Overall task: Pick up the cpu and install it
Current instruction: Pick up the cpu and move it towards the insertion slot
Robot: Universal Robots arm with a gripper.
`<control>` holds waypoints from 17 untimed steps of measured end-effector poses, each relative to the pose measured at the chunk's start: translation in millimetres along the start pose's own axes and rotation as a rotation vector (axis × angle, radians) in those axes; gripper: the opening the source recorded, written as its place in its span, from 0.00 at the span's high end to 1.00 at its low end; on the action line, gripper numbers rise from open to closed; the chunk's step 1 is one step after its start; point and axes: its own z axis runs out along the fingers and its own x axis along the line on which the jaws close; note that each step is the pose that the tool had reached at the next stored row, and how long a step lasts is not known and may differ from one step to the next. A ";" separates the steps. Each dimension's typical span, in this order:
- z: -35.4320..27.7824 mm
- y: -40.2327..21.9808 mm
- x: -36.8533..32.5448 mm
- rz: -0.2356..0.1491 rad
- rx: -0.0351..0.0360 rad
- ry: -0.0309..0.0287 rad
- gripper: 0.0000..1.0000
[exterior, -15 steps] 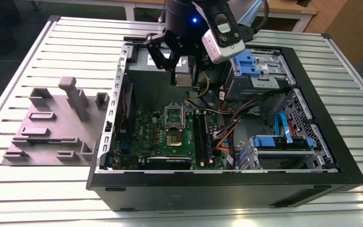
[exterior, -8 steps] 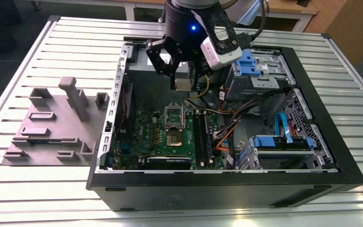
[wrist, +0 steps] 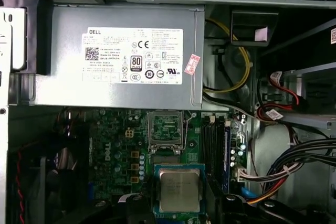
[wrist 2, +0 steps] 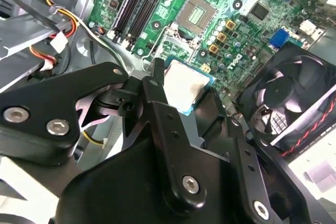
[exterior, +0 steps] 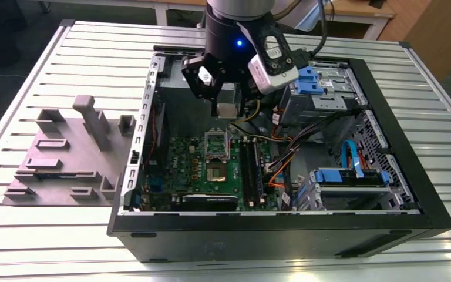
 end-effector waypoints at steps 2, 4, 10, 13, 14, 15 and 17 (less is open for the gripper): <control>2.1 -1.1 0.0 0.000 0.0016 0.0002 0.53; 4.7 -1.9 0.0 0.000 0.0031 0.0004 0.53; 11.2 -6.8 0.1 0.000 0.0039 0.0007 0.53; 12.7 -10.1 0.1 0.000 0.0045 0.0006 0.53; 13.1 -11.3 0.2 0.000 0.0048 0.0006 0.53; 13.6 -12.6 0.2 0.000 0.0050 0.0007 0.53; 14.6 -15.6 0.2 0.000 0.0051 0.0006 0.53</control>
